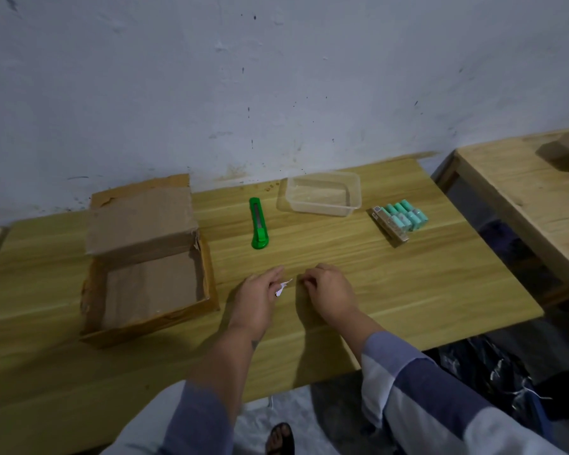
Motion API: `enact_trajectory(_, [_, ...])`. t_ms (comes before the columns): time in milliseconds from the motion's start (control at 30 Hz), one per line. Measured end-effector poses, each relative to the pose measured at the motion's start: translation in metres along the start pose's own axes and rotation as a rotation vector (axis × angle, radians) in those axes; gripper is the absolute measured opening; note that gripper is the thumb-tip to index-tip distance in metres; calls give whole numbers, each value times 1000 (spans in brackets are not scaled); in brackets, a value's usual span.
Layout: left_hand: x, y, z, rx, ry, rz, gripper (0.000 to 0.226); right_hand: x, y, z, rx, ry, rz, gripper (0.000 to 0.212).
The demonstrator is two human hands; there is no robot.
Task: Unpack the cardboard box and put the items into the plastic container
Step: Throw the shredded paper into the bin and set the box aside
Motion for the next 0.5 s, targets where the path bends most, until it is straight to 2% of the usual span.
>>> enact_trajectory(100, [0,4,7,191,-35,-39,46,3,12,-2,36,-11,57,24])
enact_trajectory(200, [0,9,4,383,-7,-93,49,7,32,-11,7,61,184,28])
enact_trajectory(300, [-3,11,-1,416,31,-121,48,9,44,-22,-66,128,259,29])
enact_trajectory(500, [-2,12,2,405,29,-123,47,11,41,-28,-37,117,215,19])
Point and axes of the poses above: each hand's wrist, its own x-axis towards the middle knuckle, its own z-axis out of the back of the hand, y = z × x, the point moved 9 cm from there along x, towards the middle knuckle, and after that the axes turned 11 degrees about z, right-handed, at the moved point
